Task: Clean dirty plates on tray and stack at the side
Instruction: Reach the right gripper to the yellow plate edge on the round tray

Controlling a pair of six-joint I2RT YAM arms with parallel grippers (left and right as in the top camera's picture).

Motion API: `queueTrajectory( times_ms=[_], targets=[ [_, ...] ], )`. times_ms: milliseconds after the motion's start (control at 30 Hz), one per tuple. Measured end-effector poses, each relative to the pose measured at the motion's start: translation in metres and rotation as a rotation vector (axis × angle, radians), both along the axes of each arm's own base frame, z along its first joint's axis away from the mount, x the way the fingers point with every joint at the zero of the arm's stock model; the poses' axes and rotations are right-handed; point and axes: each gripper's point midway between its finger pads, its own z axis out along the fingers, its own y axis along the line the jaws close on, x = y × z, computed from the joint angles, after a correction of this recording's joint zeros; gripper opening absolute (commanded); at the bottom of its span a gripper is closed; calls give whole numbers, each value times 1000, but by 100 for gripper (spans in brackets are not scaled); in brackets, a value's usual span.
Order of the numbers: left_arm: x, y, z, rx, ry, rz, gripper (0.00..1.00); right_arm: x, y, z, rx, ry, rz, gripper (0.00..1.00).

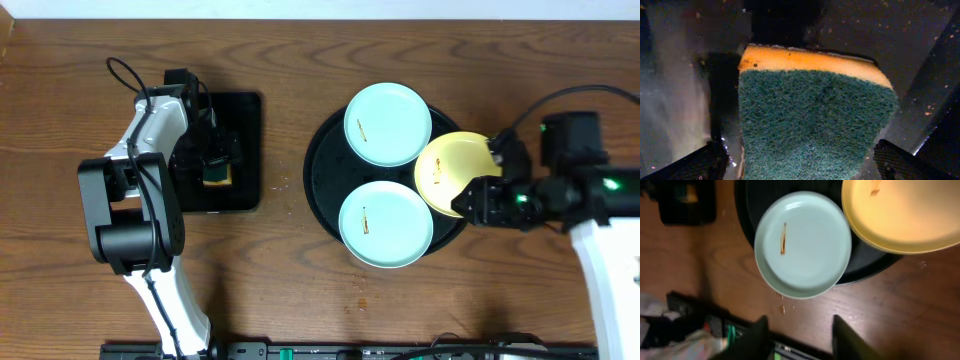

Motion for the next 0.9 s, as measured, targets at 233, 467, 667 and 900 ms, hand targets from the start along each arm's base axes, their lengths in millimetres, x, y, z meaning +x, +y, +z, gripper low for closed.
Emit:
queueTrajectory(
  times_ms=[233, 467, 667, 900],
  targets=[
    [2, 0, 0, 1, -8, 0, 93, -5, 17, -76, -93, 82, -16, 40],
    [2, 0, 0, 1, -8, 0, 93, 16, 3, -119, -214, -2, -139, 36],
    [2, 0, 0, 1, -8, 0, 93, 20, -7, -154, -238, -38, -227, 28],
    [2, 0, 0, 1, -8, 0, 93, 18, -6, -168, -221, -38, -250, 28]
  ],
)
